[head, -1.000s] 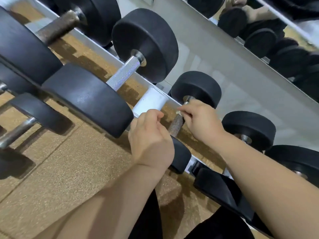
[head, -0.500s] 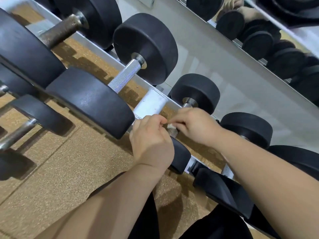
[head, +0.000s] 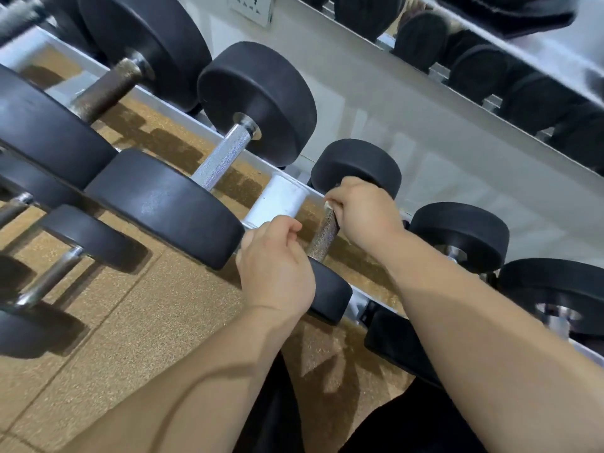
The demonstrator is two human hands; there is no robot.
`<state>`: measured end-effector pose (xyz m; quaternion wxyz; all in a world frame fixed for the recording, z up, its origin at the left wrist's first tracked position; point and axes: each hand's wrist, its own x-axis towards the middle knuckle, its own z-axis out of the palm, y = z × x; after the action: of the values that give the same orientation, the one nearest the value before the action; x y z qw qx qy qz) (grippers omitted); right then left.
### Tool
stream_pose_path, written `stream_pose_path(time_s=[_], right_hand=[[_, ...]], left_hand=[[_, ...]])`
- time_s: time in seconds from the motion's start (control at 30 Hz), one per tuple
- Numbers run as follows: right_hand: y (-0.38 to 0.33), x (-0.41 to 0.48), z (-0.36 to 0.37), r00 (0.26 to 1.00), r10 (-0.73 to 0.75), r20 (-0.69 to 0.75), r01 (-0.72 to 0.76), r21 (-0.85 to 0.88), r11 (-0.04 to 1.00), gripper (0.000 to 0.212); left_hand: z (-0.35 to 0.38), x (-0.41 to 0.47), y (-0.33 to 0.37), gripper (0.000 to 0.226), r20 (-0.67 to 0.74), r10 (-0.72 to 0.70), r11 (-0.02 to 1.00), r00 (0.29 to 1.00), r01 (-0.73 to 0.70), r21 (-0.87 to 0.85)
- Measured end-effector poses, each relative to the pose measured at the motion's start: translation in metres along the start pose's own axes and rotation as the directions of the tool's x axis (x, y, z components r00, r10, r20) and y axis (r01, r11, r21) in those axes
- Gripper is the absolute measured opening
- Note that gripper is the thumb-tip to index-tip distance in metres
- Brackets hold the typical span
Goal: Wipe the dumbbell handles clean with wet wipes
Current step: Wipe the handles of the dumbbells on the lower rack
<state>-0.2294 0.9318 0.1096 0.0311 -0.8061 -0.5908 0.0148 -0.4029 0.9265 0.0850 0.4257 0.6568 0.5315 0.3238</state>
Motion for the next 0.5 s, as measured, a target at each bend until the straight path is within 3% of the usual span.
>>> stream_pose_path(time_s=[0.07, 0.13, 0.2, 0.3, 0.4, 0.5], right_hand=[[-0.004, -0.02, 0.011, 0.995, 0.071, -0.065, -0.049, 0.286, 0.957, 0.017], [-0.011, -0.049, 0.016, 0.995, 0.095, -0.003, -0.078, 0.554, 0.829, 0.015], [-0.013, -0.065, 0.021, 0.987, 0.136, 0.087, -0.157, 0.716, 0.68, 0.015], [-0.008, -0.054, 0.031, 0.948, 0.316, 0.028, -0.211, 0.8, 0.561, 0.013], [-0.012, -0.04, 0.033, 0.856, 0.517, -0.001, -0.279, 0.84, 0.465, 0.016], [-0.018, -0.048, 0.033, 0.848, 0.528, 0.053, -0.311, 0.856, 0.413, 0.019]], left_hand=[[0.0, 0.0, 0.002, 0.035, -0.009, 0.003, 1.0, 1.0, -0.003, -0.003], [-0.001, 0.0, 0.003, 0.033, -0.002, -0.001, 1.0, 1.0, 0.001, 0.016], [-0.002, 0.001, 0.002, 0.031, 0.01, -0.005, 1.0, 1.0, 0.005, 0.024], [0.0, 0.004, 0.0, 0.03, 0.032, -0.011, 0.998, 0.999, 0.009, 0.059], [0.0, 0.005, 0.003, 0.031, 0.018, -0.026, 0.991, 1.0, 0.023, 0.134], [0.005, -0.003, 0.015, 0.02, -0.002, 0.013, 0.98, 1.0, -0.012, 0.198]])
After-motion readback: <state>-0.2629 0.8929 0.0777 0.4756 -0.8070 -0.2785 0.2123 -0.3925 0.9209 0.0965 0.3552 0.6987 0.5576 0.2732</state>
